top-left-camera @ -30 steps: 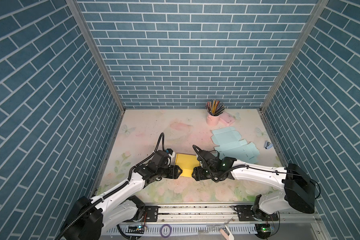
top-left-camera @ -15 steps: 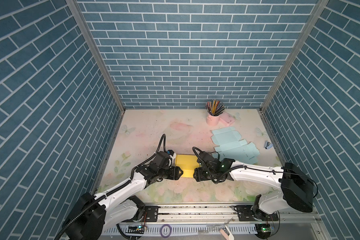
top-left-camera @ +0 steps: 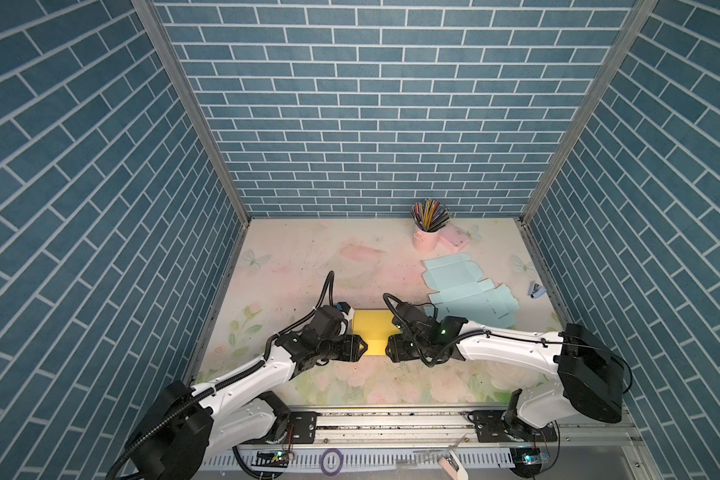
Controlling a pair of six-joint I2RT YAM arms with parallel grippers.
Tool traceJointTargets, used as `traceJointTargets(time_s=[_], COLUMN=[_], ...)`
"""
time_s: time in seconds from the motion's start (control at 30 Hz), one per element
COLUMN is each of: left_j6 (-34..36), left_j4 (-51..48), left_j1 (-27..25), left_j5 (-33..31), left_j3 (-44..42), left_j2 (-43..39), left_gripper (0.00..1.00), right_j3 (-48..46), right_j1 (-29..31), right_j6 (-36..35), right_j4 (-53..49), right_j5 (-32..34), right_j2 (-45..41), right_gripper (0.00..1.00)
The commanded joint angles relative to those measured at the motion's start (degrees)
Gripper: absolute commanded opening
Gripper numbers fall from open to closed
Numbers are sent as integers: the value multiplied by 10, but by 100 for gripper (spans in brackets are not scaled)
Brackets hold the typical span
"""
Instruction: Fold the paper box
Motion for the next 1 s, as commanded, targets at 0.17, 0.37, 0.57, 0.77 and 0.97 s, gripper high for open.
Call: traceJointTargets(time_s=[0.17,0.37,0.57,0.77,0.97], left_j6=[-31,-49,-57,-75,-79], left_j4=[37,60,71,99,95], left_j1=[-14,-14,-14,-14,-12], left_j5=[24,36,33,44,41], left_j3=[-8,-18,-26,-36,-37], left_j2=[-39,-45,-48,-51,-62], left_gripper=[50,50,44,34,34], right_j3=[-16,-49,-60,-75,-121], right_j1=[4,2,-4,-10,-26], right_j6=[36,62,62,66,82], right_j4=[81,147,141,166,212], right_j5=[-34,-57,-50,-54,-73], right_j2=[-37,-55,-58,-63,-89], right_gripper=[43,38,30,15,16])
